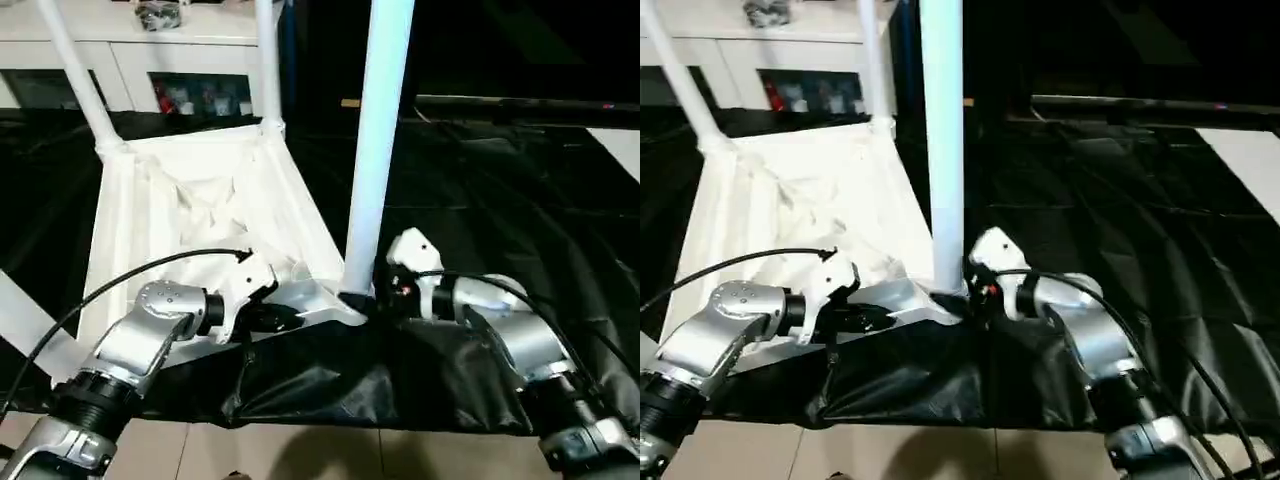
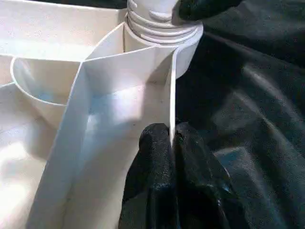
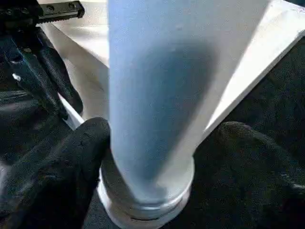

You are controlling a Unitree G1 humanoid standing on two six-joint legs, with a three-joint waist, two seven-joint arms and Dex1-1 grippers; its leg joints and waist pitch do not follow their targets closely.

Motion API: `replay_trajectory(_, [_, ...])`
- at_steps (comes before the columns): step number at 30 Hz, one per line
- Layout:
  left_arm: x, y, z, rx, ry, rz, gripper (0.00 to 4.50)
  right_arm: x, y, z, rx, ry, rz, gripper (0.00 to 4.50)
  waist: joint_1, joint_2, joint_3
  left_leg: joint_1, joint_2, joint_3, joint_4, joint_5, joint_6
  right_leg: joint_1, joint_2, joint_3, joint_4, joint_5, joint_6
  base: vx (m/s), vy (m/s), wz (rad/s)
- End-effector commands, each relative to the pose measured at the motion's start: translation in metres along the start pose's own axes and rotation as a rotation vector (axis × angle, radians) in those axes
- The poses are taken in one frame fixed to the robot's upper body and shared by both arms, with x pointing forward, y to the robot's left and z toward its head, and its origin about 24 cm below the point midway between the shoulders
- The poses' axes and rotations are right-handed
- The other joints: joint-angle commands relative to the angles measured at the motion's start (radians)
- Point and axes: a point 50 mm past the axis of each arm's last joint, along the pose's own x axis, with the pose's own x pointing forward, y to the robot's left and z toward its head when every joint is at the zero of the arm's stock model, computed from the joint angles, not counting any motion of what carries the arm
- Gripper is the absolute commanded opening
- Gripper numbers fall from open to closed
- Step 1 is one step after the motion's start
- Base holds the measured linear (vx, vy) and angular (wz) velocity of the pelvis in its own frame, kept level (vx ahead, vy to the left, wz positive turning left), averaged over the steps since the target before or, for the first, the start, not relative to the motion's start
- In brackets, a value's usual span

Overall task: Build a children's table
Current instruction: Rotate leg to tighten

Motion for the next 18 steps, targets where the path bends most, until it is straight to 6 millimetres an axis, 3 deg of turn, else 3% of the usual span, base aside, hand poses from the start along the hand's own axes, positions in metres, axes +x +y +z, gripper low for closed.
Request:
replay_trajectory(1, [0.0,0.002,0.005,0.015,-0.03,0.0,0.0,-0.001,-0.006,0.002,-0.016,0.0,-0.024,3.76,0.003,0.003,-0.061,0.009,0.008,0.001,-0.071,-0.276,-0.002,0.045,-0.054,0.033,-0.084,-0.315,-0.183,0.0,0.0,0.0])
replay_trajectory(2, [0.0,0.002,0.005,0.015,-0.028,0.0,0.0,-0.001,-0.006,0.002,-0.014,-0.001,-0.022,3.7,0.002,0.0,-0.061,0.007,0.008,0.001,-0.072,-0.274,0.0,0.046,-0.054,0.033,-0.083,-0.312,-0.183,0.0,0.0,0.0])
replay_trajectory(7, [0.0,0.003,0.004,0.013,-0.029,0.006,0.0,0.002,-0.005,0.001,-0.016,-0.004,-0.014,3.35,0.003,0.002,-0.058,0.01,0.009,0.001,-0.073,-0.296,-0.001,0.042,-0.055,0.033,-0.088,-0.359,-0.173,0.0,0.0,0.0])
replay_trajectory(16, [0.002,0.008,0.004,0.007,-0.037,0.042,0.0,0.009,-0.004,-0.003,-0.004,-0.004,-0.006,2.69,0.001,-0.004,-0.055,0.011,0.008,-0.001,-0.074,-0.32,-0.001,0.036,-0.058,0.031,-0.097,-0.451,-0.142,0.0,0.0,0.0])
replay_trajectory(18, [0.013,0.014,0.017,-0.037,-0.084,0.131,0.0,0.02,-0.001,-0.01,0.046,0.013,-0.077,2.54,0.0,-0.005,-0.054,0.011,0.008,-0.001,-0.074,-0.325,-0.002,0.034,-0.058,0.031,-0.099,-0.465,-0.14,0.0,0.0,0.0])
